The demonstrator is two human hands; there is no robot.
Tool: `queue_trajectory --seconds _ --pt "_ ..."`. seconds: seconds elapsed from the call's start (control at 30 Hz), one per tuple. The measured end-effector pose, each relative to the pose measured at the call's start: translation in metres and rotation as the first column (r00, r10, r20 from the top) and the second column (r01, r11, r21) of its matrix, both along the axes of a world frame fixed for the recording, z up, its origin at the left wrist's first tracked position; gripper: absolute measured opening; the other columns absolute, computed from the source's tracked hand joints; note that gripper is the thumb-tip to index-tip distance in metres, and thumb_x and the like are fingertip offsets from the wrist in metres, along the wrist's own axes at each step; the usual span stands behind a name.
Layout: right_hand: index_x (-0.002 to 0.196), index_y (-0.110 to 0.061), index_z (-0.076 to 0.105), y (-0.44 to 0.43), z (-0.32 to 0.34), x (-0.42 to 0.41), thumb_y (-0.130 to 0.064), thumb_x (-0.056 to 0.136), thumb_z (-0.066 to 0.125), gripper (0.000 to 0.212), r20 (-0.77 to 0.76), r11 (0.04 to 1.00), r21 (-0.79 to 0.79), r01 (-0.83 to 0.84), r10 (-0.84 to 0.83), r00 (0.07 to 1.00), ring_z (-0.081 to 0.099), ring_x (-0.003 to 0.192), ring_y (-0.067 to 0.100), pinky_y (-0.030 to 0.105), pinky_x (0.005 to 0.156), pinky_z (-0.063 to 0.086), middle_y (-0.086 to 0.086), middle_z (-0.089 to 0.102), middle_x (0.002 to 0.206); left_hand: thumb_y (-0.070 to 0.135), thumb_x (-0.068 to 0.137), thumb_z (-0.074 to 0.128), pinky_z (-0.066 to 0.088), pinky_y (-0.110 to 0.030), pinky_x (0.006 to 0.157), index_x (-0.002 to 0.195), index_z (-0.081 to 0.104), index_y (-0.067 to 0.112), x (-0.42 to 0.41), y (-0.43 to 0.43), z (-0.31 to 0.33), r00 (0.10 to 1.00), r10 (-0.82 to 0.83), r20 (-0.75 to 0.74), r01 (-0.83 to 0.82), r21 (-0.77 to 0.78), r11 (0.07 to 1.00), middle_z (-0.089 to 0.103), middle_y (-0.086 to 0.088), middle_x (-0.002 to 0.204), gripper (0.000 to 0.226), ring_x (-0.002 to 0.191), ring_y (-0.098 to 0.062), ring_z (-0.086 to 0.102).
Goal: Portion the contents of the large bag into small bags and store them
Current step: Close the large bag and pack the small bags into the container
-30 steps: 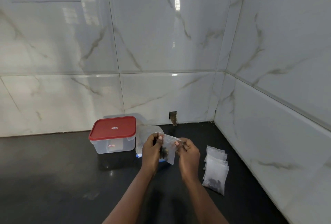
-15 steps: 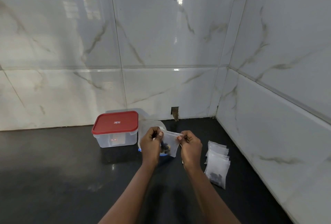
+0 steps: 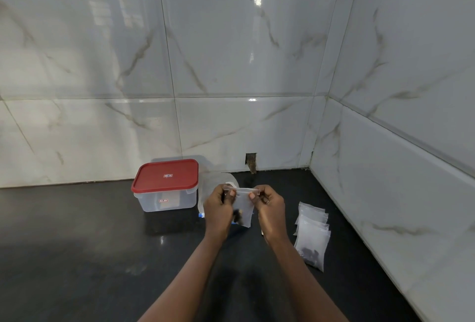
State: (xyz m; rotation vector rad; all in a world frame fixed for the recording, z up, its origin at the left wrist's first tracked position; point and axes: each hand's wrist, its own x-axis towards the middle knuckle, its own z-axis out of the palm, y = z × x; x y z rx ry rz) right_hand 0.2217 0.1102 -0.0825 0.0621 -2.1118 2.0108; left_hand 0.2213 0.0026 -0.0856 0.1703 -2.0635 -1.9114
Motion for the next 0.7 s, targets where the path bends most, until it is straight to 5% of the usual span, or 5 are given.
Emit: queue_trajectory --seconds 0.2,0.47,0.63,0.7 --pt "0.069 -0.025 0.054 -0.002 0.0026 -0.0022 0.003 0.09 0.049 0.035 0.018 0.994 0.058 0.087 -0.089 0.996 0.057 0.077 0.009 0.013 0.06 0.048 0.002 0.06 0.083 0.005 0.089 0.056 0.05 -0.012 0.056 0.088 0.061 0.008 0.0069 0.0015 -0.0027 0.993 -0.086 -0.076 0.095 0.128 0.987 0.063 -0.003 0.08 0.006 0.067 -0.001 0.062" --pt "0.079 -0.023 0.061 -0.0051 0.0039 0.0036 -0.002 0.086 0.063 0.022 0.007 0.994 -0.104 -0.01 0.01 1.0 0.063 0.078 0.007 0.015 0.067 0.053 -0.004 0.066 0.081 0.005 0.086 0.06 0.053 -0.017 0.056 0.088 0.064 0.012 0.0037 -0.0013 -0.0037 0.988 -0.143 -0.052 0.149 0.154 0.977 0.067 -0.004 0.083 0.009 0.069 -0.006 0.065" --pt "0.074 -0.022 0.062 -0.0058 0.0064 0.0012 -0.001 0.088 0.06 0.024 0.032 0.999 -0.037 0.028 -0.027 0.999 0.06 0.07 0.004 0.01 0.062 0.049 -0.005 0.064 0.073 0.007 0.085 0.062 0.055 -0.023 0.062 0.092 0.066 0.01 0.005 0.001 -0.0067 0.988 -0.143 -0.056 0.15 0.151 0.977 0.069 -0.009 0.088 0.009 0.08 -0.018 0.066" --pt "0.073 -0.022 0.062 -0.0053 0.0065 0.0005 -0.001 0.088 0.059 0.026 0.044 0.999 -0.022 0.04 -0.039 0.998 0.06 0.071 0.004 0.01 0.061 0.048 -0.004 0.064 0.073 0.004 0.085 0.061 0.054 -0.019 0.063 0.09 0.066 0.011 0.0069 0.0023 -0.0073 0.987 -0.143 -0.073 0.152 0.146 0.977 0.069 -0.005 0.084 0.01 0.075 -0.01 0.067"
